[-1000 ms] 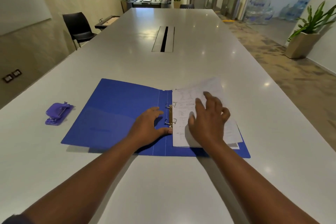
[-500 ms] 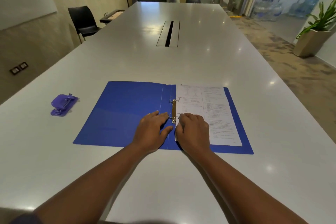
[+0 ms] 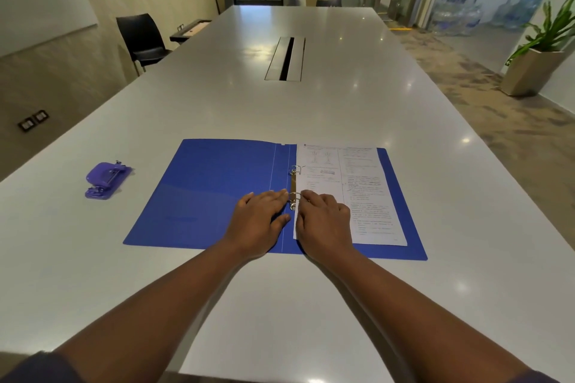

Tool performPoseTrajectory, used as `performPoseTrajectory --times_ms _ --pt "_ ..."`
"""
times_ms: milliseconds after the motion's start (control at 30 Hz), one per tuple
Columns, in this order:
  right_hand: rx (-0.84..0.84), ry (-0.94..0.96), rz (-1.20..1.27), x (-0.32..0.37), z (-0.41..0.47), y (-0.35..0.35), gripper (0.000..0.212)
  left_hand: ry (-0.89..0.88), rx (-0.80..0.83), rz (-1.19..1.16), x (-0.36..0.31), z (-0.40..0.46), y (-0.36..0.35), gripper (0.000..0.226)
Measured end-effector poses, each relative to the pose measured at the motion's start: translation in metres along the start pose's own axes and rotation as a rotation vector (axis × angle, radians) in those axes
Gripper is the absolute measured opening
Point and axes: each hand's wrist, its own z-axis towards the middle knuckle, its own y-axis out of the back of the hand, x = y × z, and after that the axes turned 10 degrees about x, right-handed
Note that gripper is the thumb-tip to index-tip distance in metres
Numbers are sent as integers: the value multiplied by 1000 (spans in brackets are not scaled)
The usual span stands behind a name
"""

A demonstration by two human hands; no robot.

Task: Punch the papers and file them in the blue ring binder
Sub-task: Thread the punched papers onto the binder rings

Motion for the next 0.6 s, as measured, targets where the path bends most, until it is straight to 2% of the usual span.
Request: performPoseTrajectory --times_ms 67,200,300,433,500,600 --pt "0 -1 -10 0 0 0 30 12 -13 -16 0 0 0 53" --pt "-35 17 -13 -3 -4 4 33 9 -8 -33 -1 0 0 73" --pt "-37 -19 -40 -10 -10 8 40 -20 40 0 0 1 1 78" --pt "40 -72 -59 -31 -15 14 55 19 215 24 4 10 5 71" --pt "107 -53 -63 -42 -16 18 63 25 230 9 7 14 5 69" --pt "185 -18 -69 -52 -18 22 76 10 203 8 9 19 2 80"
